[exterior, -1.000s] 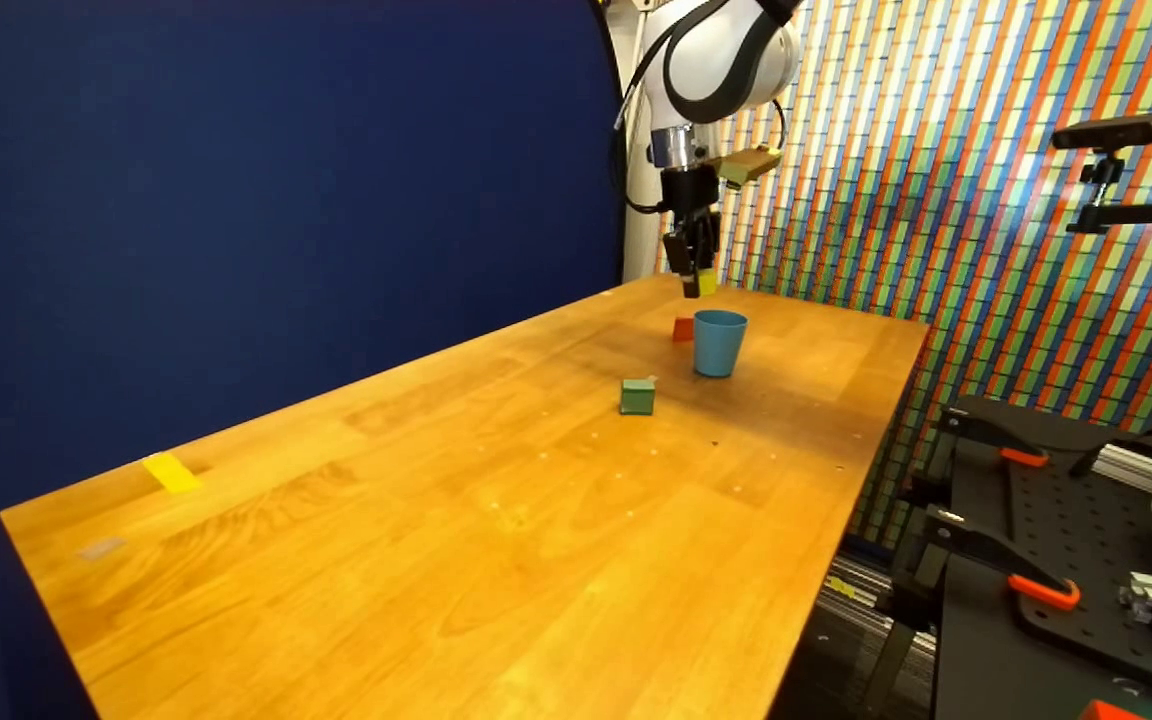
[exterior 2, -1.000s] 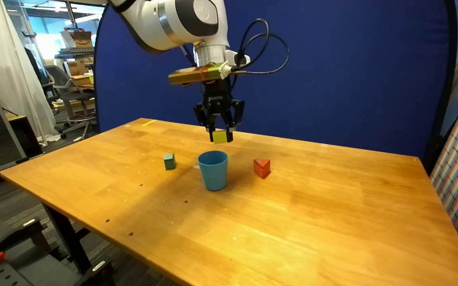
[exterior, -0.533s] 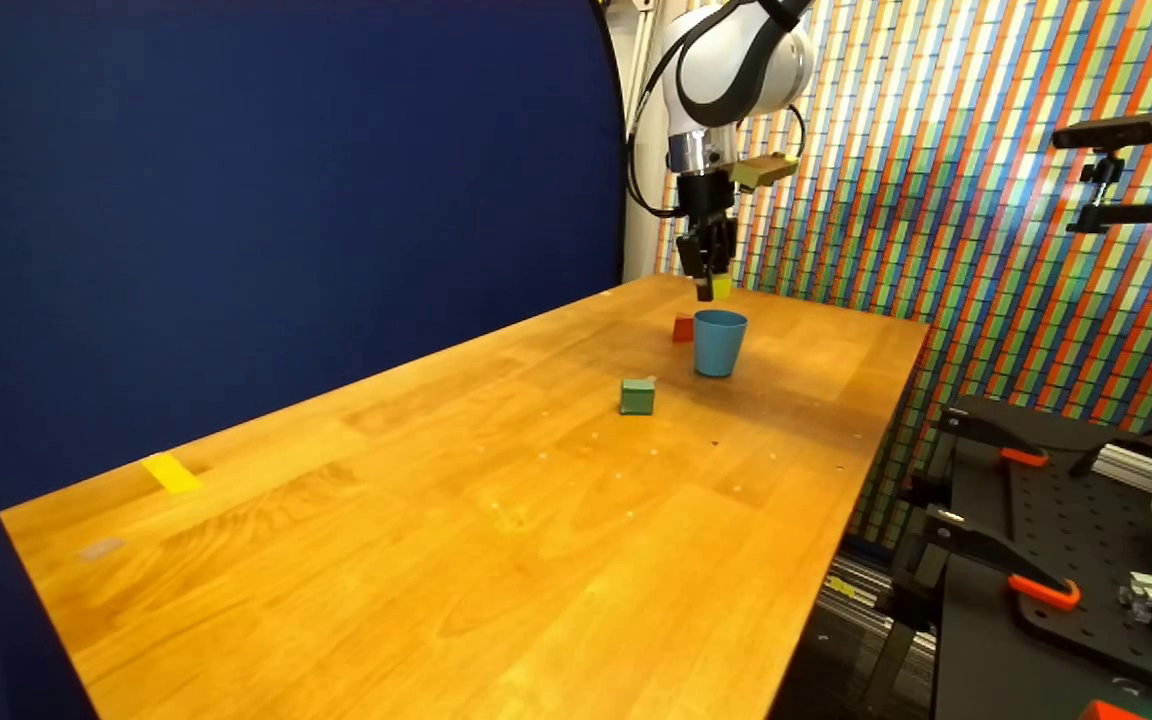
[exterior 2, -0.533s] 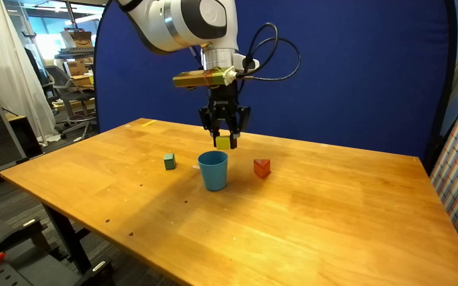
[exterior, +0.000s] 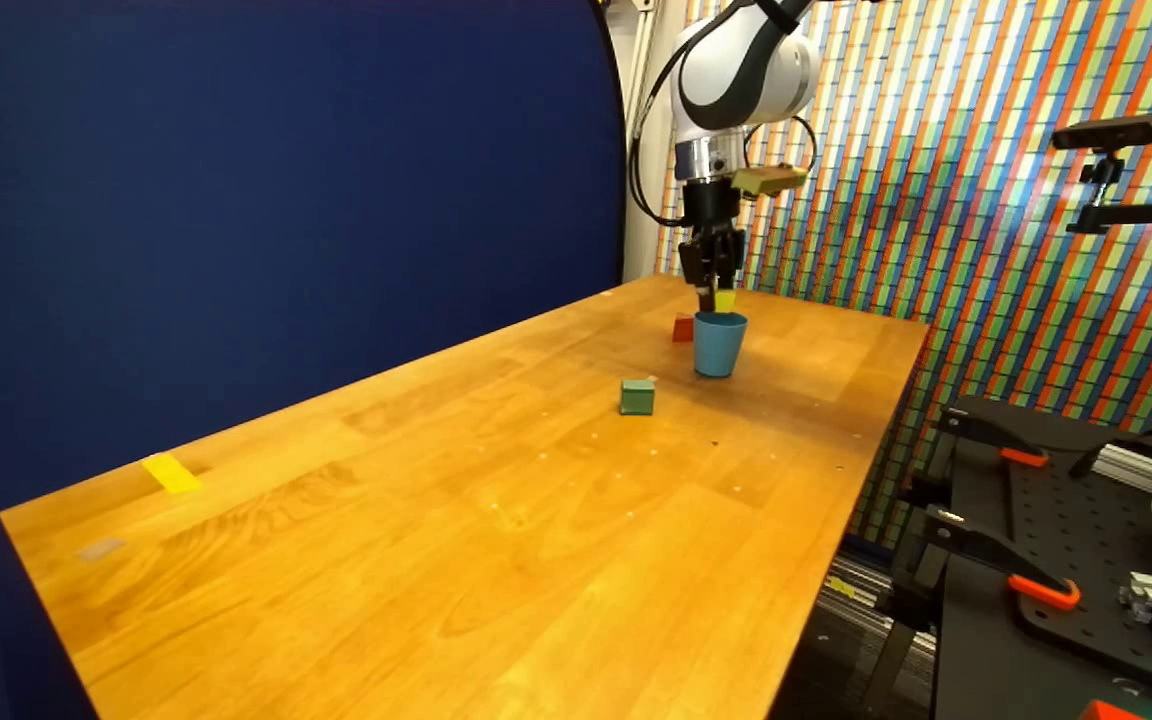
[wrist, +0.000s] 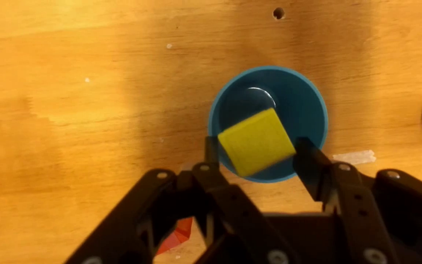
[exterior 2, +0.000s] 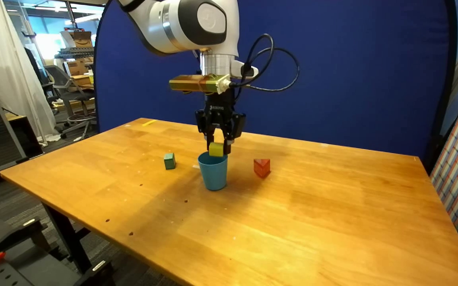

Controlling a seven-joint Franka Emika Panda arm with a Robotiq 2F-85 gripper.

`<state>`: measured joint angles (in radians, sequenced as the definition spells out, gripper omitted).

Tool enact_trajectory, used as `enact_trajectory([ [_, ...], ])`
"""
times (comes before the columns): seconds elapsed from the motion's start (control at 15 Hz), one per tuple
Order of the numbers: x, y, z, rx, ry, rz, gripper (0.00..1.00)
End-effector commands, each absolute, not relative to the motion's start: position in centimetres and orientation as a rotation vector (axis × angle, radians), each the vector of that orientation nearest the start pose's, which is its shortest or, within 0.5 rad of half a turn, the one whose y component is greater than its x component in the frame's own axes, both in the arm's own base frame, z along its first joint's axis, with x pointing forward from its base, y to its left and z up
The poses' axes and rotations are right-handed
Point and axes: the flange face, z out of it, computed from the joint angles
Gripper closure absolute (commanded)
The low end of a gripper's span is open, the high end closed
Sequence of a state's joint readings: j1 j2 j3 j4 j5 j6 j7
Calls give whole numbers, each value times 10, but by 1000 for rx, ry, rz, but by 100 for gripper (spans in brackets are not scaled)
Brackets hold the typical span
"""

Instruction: Put the yellow cube inside the cup

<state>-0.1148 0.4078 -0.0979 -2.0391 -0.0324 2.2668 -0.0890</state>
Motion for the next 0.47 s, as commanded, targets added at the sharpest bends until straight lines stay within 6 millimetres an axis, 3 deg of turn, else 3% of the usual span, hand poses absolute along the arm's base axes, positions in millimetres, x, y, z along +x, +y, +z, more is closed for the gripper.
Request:
enact_trajectory([
  [0.0, 557, -121, 242, -3126, 175, 247, 12],
  [0.13, 555, -123, 245, -3119, 186, 247, 0],
  [0.2, 553, -124, 247, -3104, 189, 256, 0],
  [0.27, 563, -121, 232, -3139, 178, 288, 0],
  [0.4, 563, -121, 230, -3137, 179, 292, 0],
])
